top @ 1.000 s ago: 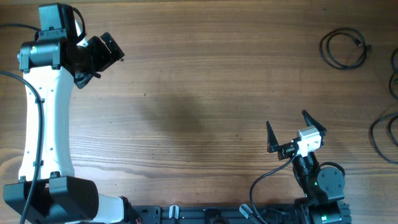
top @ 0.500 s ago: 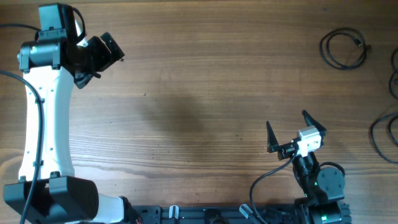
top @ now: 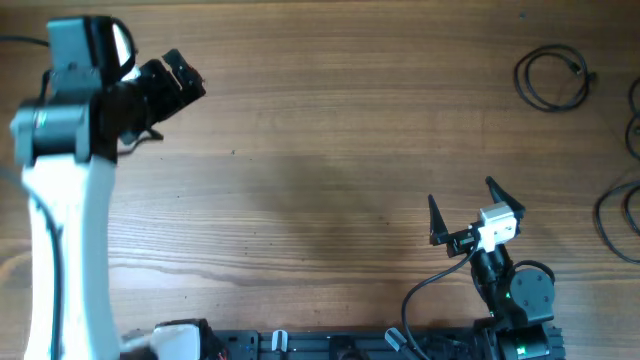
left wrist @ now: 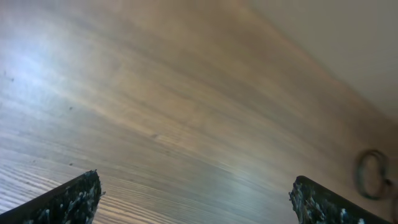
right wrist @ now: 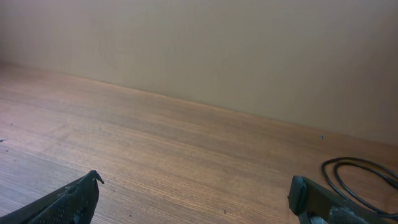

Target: Untangle cables

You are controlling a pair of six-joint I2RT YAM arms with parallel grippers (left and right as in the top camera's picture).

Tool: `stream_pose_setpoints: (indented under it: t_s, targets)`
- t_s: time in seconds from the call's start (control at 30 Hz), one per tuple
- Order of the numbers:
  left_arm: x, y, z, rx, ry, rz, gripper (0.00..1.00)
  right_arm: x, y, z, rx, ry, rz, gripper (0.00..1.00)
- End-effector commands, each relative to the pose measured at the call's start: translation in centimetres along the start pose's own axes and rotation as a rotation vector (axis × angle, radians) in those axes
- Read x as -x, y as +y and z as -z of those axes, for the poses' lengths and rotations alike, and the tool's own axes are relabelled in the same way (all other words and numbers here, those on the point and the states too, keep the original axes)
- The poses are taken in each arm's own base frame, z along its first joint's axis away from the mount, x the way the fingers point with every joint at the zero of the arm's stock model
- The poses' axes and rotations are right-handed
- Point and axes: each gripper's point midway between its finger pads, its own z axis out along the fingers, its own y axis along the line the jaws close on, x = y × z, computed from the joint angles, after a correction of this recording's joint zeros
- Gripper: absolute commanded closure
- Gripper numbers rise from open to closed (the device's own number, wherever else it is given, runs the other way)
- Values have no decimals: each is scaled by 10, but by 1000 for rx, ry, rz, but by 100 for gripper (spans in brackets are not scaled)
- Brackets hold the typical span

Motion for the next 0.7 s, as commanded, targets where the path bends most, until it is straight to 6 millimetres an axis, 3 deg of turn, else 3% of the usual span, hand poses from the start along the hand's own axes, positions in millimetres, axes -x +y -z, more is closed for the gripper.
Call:
stream_pose_setpoints:
  t_s: [0.0,0.17,0.27,0.43,0.67]
  targets:
    - [-6,-22,58,-96,-118,-45,0,3,-2,1,-15,-15,13,0]
    - [-19,-27,115,-172,-238,-84,0,3,-2,1,-14,-15,13,0]
    - [-33,-13,126,-150,-285,-127,0,3,-2,1,-14,-15,13,0]
    - [-42,22,120,-127,-505,-110,0,3,-2,1,-14,-15,13,0]
    - [-67,57,90,-157,-717,-92,0,3,-2,1,-14,-15,13,0]
